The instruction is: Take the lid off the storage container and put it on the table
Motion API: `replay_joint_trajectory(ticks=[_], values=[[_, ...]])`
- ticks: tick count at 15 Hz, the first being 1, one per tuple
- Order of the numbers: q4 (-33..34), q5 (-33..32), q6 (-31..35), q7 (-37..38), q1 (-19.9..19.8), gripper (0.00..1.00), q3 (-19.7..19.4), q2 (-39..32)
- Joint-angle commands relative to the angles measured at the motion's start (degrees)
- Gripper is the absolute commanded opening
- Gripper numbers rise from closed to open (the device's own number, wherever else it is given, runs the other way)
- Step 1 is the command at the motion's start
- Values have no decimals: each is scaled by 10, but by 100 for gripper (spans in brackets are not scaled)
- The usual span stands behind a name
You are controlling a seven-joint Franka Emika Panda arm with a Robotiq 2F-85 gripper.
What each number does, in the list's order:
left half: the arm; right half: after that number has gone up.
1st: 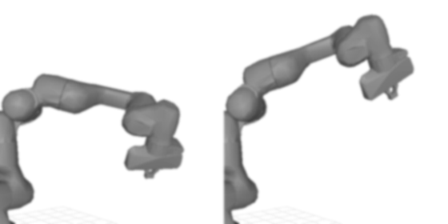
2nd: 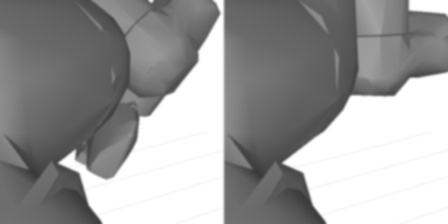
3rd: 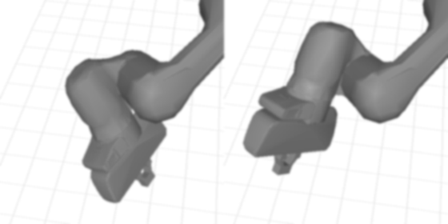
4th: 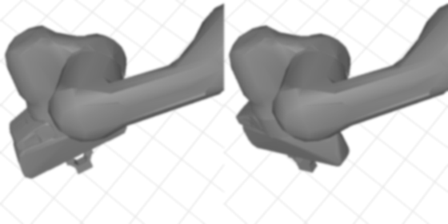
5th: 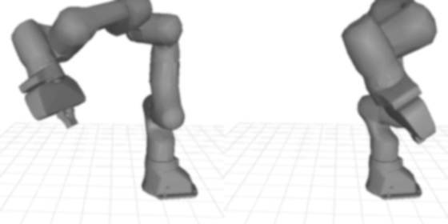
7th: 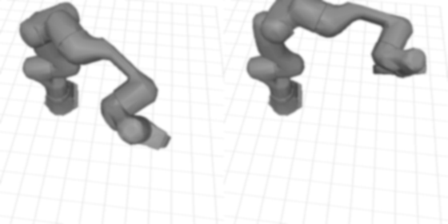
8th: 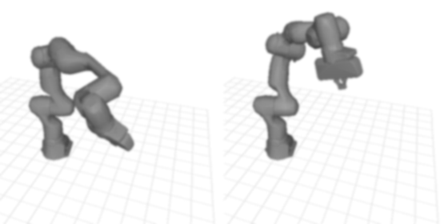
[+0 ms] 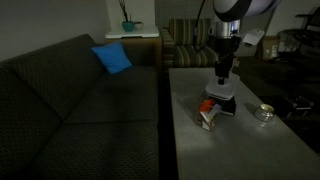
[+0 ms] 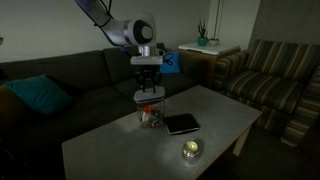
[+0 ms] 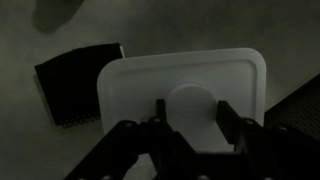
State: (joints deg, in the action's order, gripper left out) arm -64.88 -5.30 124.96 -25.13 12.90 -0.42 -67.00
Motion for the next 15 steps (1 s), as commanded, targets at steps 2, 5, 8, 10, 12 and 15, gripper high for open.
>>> replay_joint_trajectory(ticks=[2,5,8,10,12,15], values=[[-164,8,28,-2,-23,28,2,80],[-237,-9,59,24,-64,28,31,91],[-318,5,135,59,-94,28,35,87],[-360,11,209,117,-99,28,22,78],[-393,14,279,166,-101,28,14,73],[-401,26,357,242,-93,28,0,54]])
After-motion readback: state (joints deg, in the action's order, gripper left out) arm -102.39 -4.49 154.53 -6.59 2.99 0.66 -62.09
